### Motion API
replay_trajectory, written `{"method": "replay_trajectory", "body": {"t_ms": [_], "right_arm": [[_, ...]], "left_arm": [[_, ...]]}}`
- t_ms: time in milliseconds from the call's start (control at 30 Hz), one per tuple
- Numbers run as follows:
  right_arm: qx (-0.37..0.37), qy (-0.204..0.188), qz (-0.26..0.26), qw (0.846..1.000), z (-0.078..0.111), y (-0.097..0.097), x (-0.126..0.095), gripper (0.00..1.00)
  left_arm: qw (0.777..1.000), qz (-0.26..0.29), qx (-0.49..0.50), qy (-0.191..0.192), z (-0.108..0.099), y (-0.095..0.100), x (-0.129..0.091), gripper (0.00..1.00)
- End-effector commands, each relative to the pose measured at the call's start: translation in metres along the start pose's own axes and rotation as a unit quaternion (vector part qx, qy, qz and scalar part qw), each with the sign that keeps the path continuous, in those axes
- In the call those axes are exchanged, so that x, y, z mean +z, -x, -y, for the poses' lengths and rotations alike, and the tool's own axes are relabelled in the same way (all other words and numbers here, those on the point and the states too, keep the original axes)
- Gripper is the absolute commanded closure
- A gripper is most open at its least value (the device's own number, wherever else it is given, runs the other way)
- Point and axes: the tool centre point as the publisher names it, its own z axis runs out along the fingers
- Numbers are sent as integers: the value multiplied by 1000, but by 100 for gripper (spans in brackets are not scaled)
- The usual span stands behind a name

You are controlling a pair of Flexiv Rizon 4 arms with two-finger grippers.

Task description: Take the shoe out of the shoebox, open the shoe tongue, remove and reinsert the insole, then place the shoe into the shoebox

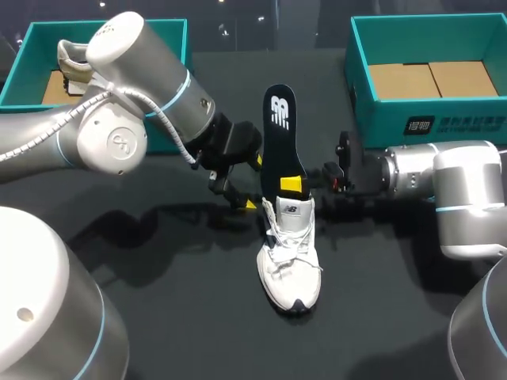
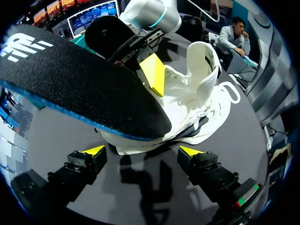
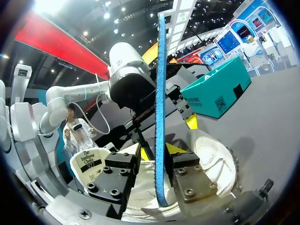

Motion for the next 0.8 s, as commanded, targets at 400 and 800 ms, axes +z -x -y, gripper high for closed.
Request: {"method": "replay_trajectory", "body": {"t_ms": [400,800], "right_arm": [[-10,-33,-6,999,-21,3,4,68],[8,-40,6,999,-20,11,5,100]], "left_arm": [[1000,0,0,1,0,0,1,0],[1000,0,0,1,0,0,1,0]]}}
